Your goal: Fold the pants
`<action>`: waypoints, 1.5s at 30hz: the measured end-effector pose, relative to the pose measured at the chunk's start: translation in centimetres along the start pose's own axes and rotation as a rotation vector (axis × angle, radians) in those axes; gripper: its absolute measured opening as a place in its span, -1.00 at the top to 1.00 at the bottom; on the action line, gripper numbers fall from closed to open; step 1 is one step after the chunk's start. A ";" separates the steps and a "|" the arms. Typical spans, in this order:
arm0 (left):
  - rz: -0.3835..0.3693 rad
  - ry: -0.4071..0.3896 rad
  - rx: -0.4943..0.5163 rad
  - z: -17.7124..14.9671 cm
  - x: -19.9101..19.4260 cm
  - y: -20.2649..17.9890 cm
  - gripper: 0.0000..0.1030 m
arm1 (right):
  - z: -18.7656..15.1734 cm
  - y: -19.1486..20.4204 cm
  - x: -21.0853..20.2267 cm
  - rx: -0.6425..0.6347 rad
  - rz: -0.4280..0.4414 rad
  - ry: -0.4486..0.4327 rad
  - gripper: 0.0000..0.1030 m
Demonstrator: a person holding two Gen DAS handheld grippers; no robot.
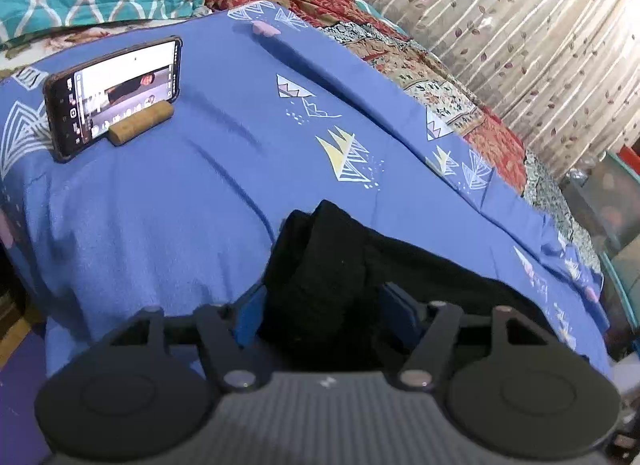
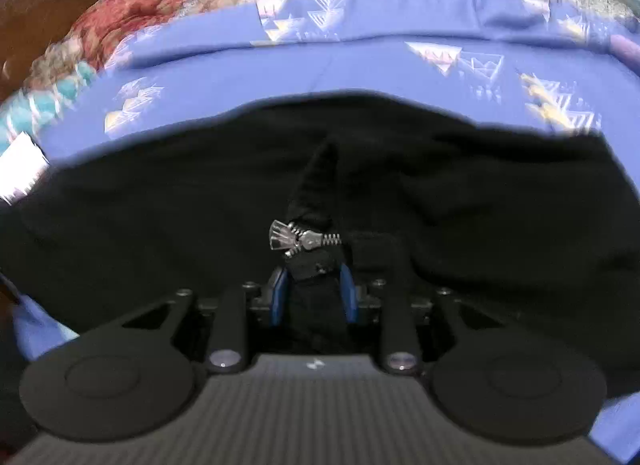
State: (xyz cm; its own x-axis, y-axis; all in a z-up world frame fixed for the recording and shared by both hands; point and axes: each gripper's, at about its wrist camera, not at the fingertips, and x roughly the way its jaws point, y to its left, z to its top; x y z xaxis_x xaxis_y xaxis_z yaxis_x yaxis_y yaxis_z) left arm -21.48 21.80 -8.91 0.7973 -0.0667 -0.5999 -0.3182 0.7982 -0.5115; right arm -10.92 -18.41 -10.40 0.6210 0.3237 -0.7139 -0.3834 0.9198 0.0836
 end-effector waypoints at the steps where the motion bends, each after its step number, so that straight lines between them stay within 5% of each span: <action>1: -0.005 -0.012 -0.001 0.1 -0.3 0.3 -0.30 | 0.5 1.3 -0.5 -0.061 -0.024 -0.001 0.34; 3: -0.018 -0.042 -0.016 0.5 -1.1 1.1 -0.58 | 1.8 2.6 -2.7 -0.101 -0.022 -0.084 0.36; 7: -0.043 -0.057 -0.052 0.5 -1.5 2.8 -0.58 | 5.4 5.5 -4.9 -0.139 0.064 -0.177 0.38; 13: -0.107 0.012 -0.072 -0.9 0.6 2.5 -0.76 | 8.9 12.5 1.3 -0.038 0.421 0.030 0.67; 18: -0.163 0.041 -0.061 -2.2 1.7 1.4 -0.76 | 11.2 19.7 6.7 -0.025 0.523 0.220 0.61; 20: -0.157 0.030 -0.028 -2.9 2.0 0.7 -0.76 | 12.2 22.2 7.9 -0.039 0.524 0.260 0.51; 22: -0.156 0.025 -0.013 -3.4 2.7 0.3 -0.76 | 13.1 23.6 8.7 -0.082 0.511 0.280 -0.15; 23: -0.160 0.043 -0.017 -3.7 3.3 0.3 -0.75 | 13.5 24.3 8.9 -0.106 0.502 0.291 -0.25; 27: -0.164 0.035 -0.001 -4.1 3.8 0.3 -0.76 | 12.3 26.2 12.7 -0.208 0.451 0.419 -0.16; 33: -0.217 0.017 -0.075 -4.0 2.7 2.1 -0.77 | 12.9 24.2 13.9 -0.077 0.478 0.473 -0.06; 35: -0.223 0.012 -0.089 -4.2 2.6 2.4 -0.77 | 13.2 23.6 13.3 -0.046 0.478 0.477 -0.11; 38: -0.221 0.009 -0.082 -4.3 2.7 2.2 -0.78 | 13.4 25.5 12.7 -0.135 0.464 0.472 -0.51; 41: -0.216 0.010 -0.058 -4.4 2.8 1.9 -0.78 | 12.3 28.5 13.8 -0.251 0.362 0.477 -0.60; 43: -0.211 0.013 -0.055 -4.4 2.8 2.0 -0.78 | 11.5 30.0 13.6 -0.344 0.297 0.430 -0.52; 45: -0.224 0.009 -0.070 -4.3 2.6 2.3 -0.78 | 11.3 30.1 12.9 -0.385 0.286 0.385 -0.10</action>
State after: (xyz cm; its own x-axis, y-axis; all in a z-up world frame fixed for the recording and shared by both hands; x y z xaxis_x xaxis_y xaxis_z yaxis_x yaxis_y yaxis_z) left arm -22.33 20.93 -14.30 0.8475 -0.2426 -0.4721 -0.1691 0.7196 -0.6734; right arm -6.66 15.95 -9.25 0.1927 0.3762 -0.9063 -0.7621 0.6391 0.1032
